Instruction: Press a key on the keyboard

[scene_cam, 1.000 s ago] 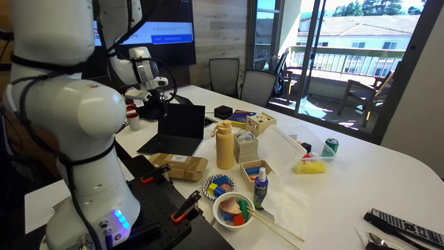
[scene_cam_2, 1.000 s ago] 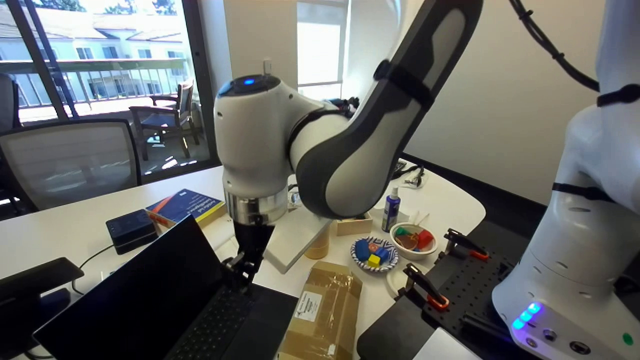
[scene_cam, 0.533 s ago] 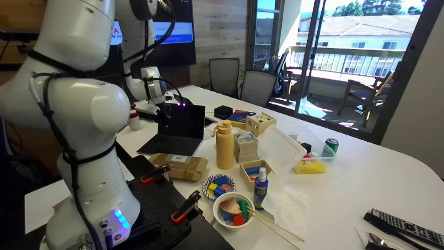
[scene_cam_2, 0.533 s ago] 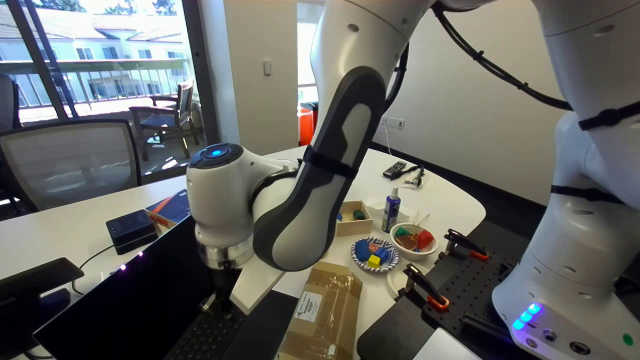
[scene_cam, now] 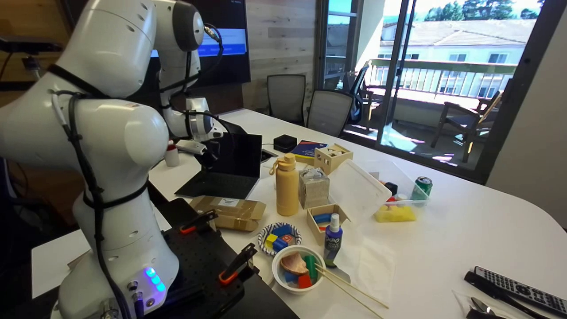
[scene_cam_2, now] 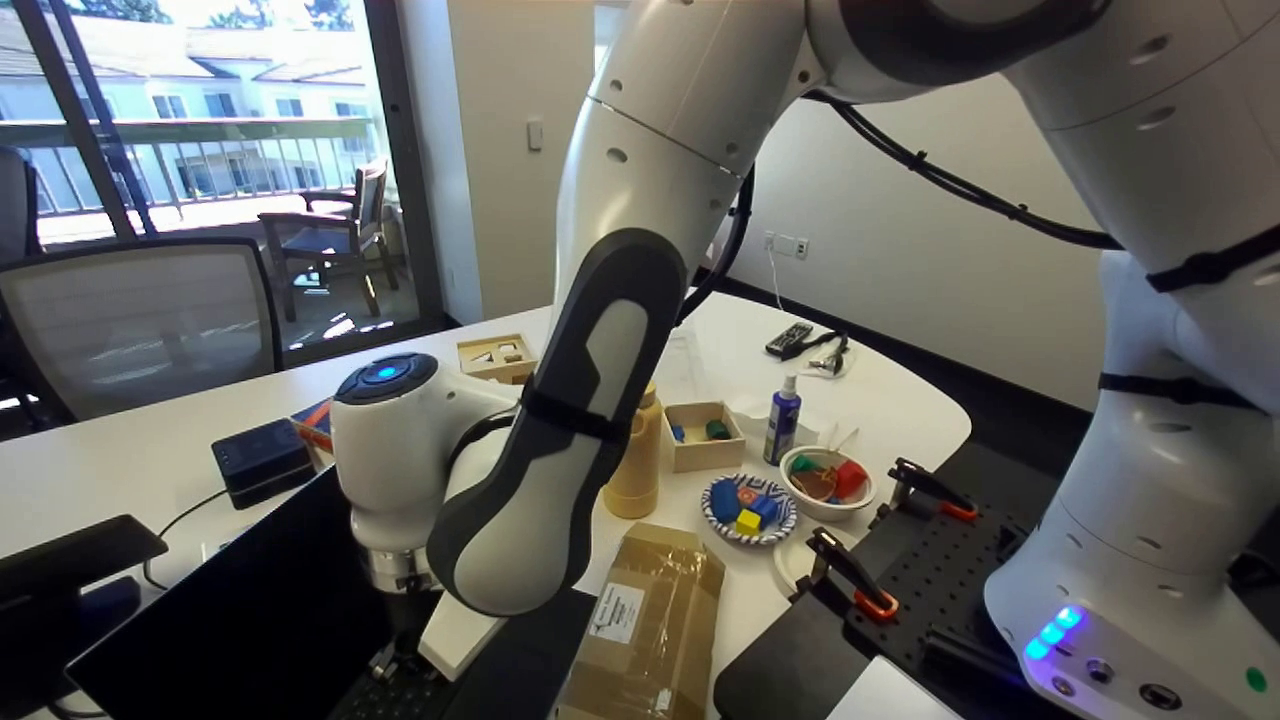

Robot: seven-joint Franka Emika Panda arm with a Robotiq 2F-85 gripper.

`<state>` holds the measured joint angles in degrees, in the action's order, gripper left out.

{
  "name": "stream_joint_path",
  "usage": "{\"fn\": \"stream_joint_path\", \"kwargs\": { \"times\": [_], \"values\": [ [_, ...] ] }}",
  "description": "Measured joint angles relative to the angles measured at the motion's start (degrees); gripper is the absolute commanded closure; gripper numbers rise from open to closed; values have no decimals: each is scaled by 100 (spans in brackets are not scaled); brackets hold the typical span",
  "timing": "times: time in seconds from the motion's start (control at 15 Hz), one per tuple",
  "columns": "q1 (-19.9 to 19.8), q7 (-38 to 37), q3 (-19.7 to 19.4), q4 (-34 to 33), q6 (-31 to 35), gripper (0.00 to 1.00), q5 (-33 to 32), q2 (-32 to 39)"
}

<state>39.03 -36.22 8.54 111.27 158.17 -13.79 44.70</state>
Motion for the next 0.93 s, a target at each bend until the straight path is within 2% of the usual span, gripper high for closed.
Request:
{"fn": "stream_joint_path", "kwargs": {
  "times": [0.53, 0.93],
  "values": [
    [282, 417, -396, -764, -9, 100, 413, 795],
    [366, 603, -456, -1191, -124, 100, 598, 1230]
  ]
}}
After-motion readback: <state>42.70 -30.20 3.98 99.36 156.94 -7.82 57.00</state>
